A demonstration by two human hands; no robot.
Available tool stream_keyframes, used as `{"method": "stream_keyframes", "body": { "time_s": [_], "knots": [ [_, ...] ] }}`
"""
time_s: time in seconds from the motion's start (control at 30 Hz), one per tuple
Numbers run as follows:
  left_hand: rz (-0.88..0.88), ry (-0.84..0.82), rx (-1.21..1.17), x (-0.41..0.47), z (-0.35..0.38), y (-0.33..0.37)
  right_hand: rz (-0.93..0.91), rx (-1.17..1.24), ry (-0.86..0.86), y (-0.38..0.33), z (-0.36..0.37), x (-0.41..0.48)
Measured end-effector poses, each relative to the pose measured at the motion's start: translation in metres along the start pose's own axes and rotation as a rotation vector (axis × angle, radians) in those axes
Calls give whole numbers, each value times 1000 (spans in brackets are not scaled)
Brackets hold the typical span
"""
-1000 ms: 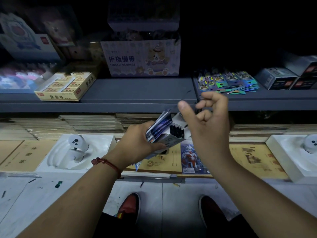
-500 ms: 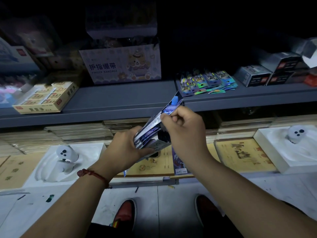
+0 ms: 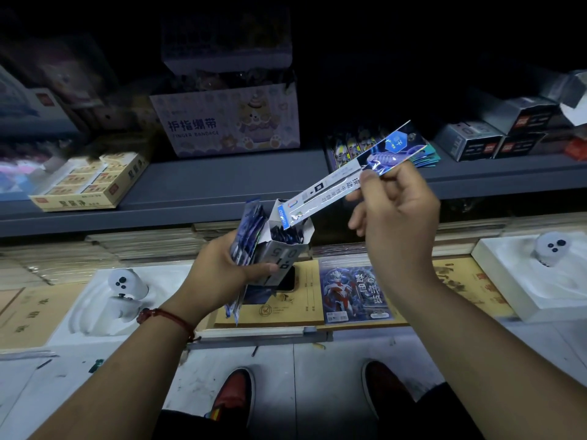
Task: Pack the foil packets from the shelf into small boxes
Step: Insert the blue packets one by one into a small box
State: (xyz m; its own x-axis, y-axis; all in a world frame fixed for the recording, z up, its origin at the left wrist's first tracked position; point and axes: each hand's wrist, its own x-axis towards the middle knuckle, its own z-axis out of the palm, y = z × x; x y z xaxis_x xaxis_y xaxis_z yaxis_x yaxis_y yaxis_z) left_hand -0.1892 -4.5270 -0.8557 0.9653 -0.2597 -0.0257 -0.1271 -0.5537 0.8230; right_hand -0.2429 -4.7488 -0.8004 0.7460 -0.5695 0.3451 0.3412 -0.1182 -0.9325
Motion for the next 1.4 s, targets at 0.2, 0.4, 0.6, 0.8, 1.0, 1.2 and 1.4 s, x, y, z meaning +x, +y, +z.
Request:
{"method": "stream_keyframes", "body": {
  "time_s": [0.2,0.4,0.6,0.8,1.0,1.2,1.4],
  "knots": [
    [-16,-15,-34,0,0,1,-6,-55,-56,1,3,-5],
    [-16,-12,1,-1,2,2,-5,-85,-119,3,8,-11],
    [16,-20,42,-3,4,6,-55,-350,-343,22,11,-13],
    [33,-38,103,-4,5,6,26,-442,-528,17,11,-15],
    [28,-50,107,-4,5,6,-119,-370,-334,21,12,-13],
    [70,-62,183,-7,6,11,-106,-579,-526,29,16,-20],
    [76,-60,198,-6,7,14,-31,-493,-491,26,12,-16]
  ]
}}
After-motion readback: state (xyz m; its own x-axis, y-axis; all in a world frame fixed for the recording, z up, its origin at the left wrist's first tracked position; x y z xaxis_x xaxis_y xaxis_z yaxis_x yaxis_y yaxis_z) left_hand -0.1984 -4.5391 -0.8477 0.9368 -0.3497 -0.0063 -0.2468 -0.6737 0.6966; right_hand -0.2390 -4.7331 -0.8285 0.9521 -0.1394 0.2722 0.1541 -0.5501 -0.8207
